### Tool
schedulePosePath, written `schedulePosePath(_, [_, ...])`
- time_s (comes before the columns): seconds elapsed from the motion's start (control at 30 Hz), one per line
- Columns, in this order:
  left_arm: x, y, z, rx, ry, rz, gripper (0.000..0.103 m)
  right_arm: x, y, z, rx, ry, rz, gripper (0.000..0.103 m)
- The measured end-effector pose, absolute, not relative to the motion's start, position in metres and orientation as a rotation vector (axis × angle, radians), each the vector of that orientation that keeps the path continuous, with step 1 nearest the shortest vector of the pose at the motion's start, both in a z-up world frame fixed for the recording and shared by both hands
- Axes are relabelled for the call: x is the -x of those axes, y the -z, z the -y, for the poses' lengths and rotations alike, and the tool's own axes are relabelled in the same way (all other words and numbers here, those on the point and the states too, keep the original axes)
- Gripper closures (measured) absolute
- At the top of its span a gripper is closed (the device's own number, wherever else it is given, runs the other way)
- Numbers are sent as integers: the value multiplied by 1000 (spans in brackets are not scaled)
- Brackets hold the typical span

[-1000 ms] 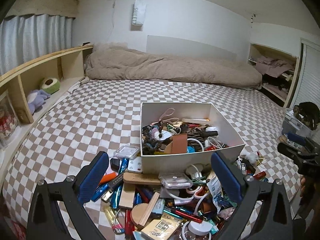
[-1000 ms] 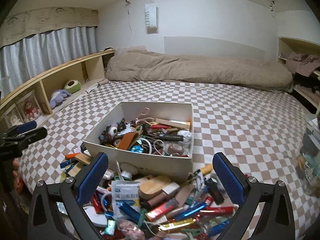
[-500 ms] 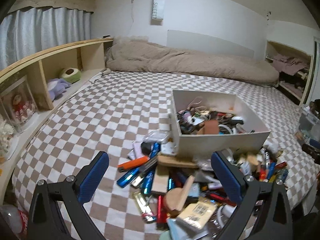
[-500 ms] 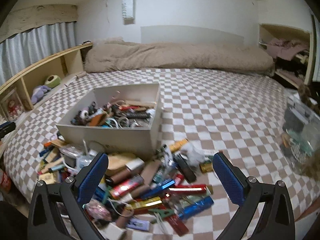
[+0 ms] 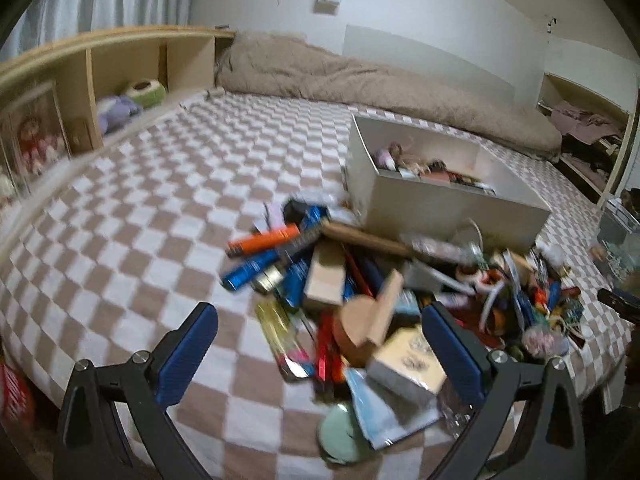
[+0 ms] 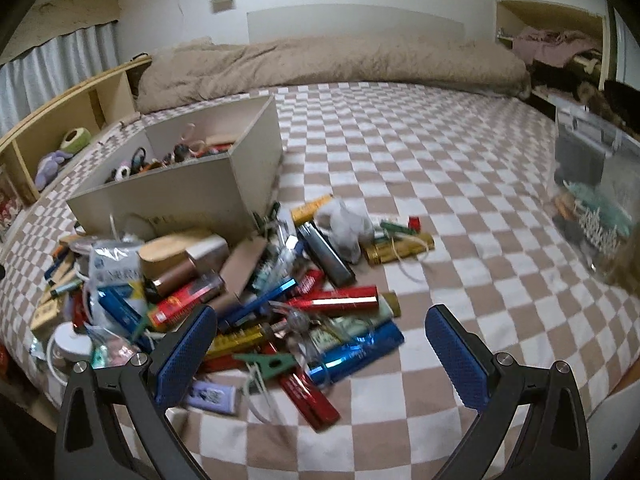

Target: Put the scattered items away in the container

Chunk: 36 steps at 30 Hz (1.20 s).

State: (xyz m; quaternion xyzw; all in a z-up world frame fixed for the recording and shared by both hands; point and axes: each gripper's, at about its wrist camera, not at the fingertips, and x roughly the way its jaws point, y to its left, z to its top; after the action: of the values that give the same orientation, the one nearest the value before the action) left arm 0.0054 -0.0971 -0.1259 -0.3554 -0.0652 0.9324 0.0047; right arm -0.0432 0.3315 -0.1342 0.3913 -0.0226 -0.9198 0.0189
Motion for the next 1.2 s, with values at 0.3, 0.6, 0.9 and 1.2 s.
schedulePosePath(0.3, [-12, 152, 61, 1154, -2860, 66, 0, 34, 166, -337, -1279, 2822, 52, 0])
schedulePosePath(0.6, [-12, 170, 49, 1215, -2799, -44, 0, 23, 190, -317, -1345, 2736, -34, 0])
schedulePosePath(0.9, [6, 188, 41, 1314, -2826, -99, 0, 64, 211, -312, -1456, 2708, -142, 0])
schedulePosePath(1.2, [18, 193, 93, 1424, -2980, 62, 0, 108, 214, -378, -1511, 2852, 35, 0])
